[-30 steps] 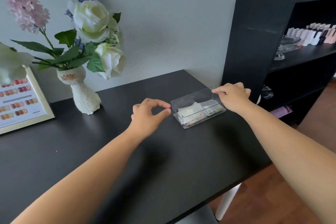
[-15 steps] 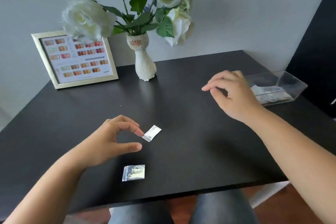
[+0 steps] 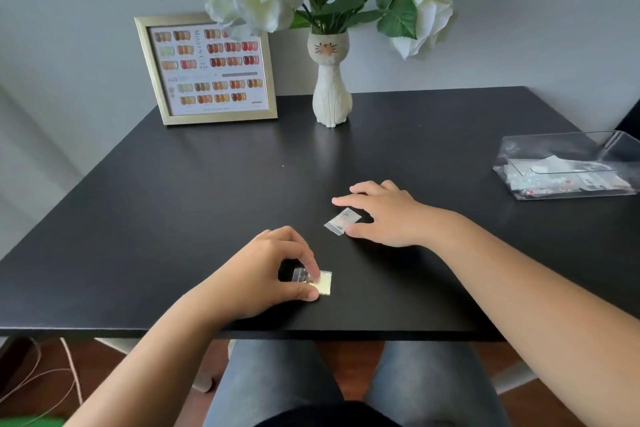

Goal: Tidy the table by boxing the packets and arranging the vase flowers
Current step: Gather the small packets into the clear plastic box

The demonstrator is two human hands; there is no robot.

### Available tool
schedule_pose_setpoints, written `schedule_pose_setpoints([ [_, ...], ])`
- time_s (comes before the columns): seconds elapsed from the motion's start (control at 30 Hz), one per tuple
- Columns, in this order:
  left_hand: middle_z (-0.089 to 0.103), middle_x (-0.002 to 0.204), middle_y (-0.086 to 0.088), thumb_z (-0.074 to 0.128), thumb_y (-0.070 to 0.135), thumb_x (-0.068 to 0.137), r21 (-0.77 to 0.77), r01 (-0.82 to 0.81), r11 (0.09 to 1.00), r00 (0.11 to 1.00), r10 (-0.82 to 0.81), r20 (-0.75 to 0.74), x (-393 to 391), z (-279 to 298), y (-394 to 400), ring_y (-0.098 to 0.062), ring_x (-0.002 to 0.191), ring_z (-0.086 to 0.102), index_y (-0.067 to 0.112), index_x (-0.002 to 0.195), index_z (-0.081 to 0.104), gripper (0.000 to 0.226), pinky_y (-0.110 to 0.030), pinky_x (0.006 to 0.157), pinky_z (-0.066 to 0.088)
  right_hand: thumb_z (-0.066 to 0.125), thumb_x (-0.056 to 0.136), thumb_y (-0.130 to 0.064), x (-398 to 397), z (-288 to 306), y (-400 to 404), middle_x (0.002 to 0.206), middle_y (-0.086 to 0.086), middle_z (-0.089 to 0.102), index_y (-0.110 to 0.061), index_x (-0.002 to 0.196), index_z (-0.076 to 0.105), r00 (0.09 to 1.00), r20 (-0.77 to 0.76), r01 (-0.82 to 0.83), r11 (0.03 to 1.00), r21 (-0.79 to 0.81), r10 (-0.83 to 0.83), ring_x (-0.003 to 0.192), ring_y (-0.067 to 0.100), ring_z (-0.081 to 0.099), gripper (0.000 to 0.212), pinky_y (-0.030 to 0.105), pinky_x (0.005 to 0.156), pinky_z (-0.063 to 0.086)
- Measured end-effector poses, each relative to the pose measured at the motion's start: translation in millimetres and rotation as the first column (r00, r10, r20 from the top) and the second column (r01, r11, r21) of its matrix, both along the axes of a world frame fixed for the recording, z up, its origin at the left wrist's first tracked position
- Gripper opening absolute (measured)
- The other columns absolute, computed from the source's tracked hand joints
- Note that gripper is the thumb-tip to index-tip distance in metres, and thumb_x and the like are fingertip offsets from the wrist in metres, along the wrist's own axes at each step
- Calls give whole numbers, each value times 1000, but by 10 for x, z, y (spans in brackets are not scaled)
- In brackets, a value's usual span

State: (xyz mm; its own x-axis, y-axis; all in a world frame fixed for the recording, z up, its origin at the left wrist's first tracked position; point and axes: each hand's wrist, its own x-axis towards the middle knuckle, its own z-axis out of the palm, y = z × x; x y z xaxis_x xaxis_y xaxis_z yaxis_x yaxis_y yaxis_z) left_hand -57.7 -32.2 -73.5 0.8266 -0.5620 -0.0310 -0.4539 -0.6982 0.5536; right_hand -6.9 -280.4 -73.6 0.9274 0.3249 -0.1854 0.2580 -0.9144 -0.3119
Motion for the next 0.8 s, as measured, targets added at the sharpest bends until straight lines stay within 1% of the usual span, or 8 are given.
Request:
schedule_pose_setpoints([
  [0.1,60,96,24,86,37,67,-74,-58,996,998,56,-33,1,-1,-25,-2,84,56,41,90,66,31,-10,68,40,50,90,-43,1,31,47,147,-11,31,-46,130,48,1000,6,1,1000,21,-2,126,21,28,40,39,102,28],
  [0.2,65,89,15,87,34,66,-79,-90,993,987,78,-138,33,45,-45,-1,74,57,41,101,65,42,-8,65,42,57,87,-39,-3,48,52,133,-11,40,-38,113,58,1000,7,-1,994,106,0,117,17,36,26,37,97,36],
  [0.37,59,87,14,80,36,74,47,13,999,978,-3,-208,68,106,-78,1,75,54,47,106,66,36,-11,69,43,63,86,-34,19,42,41,114,-10,46,-33,103,60,1000,-8,22,982,188,-21,81,3,49,18,20,65,36],
  [0.43,58,89,11,78,35,75,49,20,999,979,-9,-202,69,108,-104,-4,79,56,46,97,68,27,-20,73,48,65,84,-30,25,56,39,106,-10,52,-33,111,57,999,-17,36,979,202,-33,79,2,51,28,18,61,35],
  [0.5,58,89,12,79,33,74,19,4,1000,984,-1,-177,74,94,-138,-2,76,55,43,89,70,20,-21,70,46,68,82,-29,15,108,26,97,-12,58,-33,116,54,995,-83,63,978,199,-48,79,2,54,37,19,61,38],
  [0.57,58,90,13,81,32,73,-25,-17,1000,989,13,-147,92,80,-180,0,75,56,40,84,73,16,-16,67,44,70,79,-28,12,169,2,88,-12,62,-32,107,59,990,-135,68,985,162,-46,74,4,56,31,22,59,39],
  [0.67,60,90,13,85,29,70,-117,-63,991,992,50,-112,155,82,-255,-9,75,61,37,80,78,15,-21,69,50,73,75,-27,13,227,-45,80,-10,61,-29,84,67,987,-161,49,991,125,-29,63,7,53,11,22,54,38],
  [0.8,63,89,9,81,21,76,-247,-110,963,994,104,-38,274,113,-407,-9,73,59,43,83,77,23,-15,68,47,77,72,-26,-48,219,-140,74,-10,65,-25,71,70,990,-129,82,977,198,-57,62,7,54,7,22,53,40],
])
